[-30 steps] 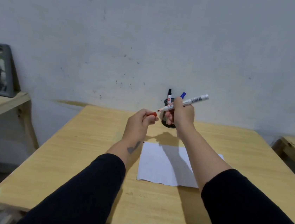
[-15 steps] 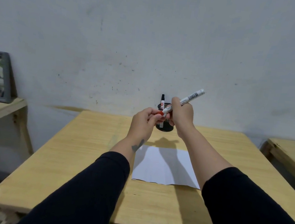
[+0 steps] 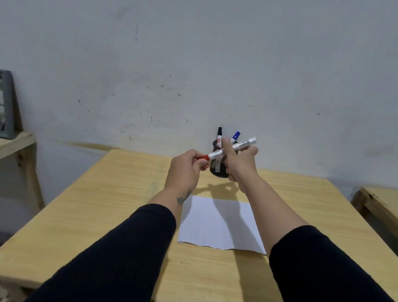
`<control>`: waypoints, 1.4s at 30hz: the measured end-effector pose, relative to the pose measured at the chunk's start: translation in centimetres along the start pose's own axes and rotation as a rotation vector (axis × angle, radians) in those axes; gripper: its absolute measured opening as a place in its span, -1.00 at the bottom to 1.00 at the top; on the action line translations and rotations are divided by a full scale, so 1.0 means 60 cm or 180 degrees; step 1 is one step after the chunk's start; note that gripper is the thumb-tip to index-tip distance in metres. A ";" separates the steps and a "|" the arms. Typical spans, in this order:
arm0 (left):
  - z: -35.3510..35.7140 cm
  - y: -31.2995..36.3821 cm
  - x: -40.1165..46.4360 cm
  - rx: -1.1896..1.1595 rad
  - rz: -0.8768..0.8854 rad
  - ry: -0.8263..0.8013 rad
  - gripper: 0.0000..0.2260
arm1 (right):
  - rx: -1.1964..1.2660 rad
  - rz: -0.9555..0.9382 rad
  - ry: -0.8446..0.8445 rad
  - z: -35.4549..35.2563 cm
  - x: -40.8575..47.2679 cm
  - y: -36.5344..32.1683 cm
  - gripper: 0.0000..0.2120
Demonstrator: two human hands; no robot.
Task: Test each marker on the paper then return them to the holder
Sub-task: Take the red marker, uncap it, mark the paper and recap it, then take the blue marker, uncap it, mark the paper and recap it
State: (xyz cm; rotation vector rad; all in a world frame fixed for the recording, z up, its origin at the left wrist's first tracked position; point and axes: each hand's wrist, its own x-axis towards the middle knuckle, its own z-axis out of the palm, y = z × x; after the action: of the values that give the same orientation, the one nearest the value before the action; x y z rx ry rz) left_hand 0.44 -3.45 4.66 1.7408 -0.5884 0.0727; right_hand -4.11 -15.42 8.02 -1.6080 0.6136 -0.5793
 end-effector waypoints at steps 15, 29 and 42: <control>-0.013 -0.044 -0.003 0.0893 -0.0230 -0.0521 -0.51 | -0.2474 -0.2027 0.0434 -0.017 0.039 0.024 -0.80; -0.045 -0.160 -0.043 0.2758 -0.0086 -0.1275 -0.30 | -0.1872 -0.1121 0.0400 0.008 0.170 -0.009 -0.67; -0.045 -0.154 -0.043 0.2722 -0.0100 -0.1217 -0.29 | -0.2466 -0.0520 0.0465 0.024 0.198 0.036 -0.68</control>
State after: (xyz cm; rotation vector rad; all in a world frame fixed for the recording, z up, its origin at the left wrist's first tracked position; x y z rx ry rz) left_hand 2.76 1.19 -3.82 2.6252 -0.8861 -0.0423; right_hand 5.43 -22.64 6.00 -2.3717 0.8871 -0.6204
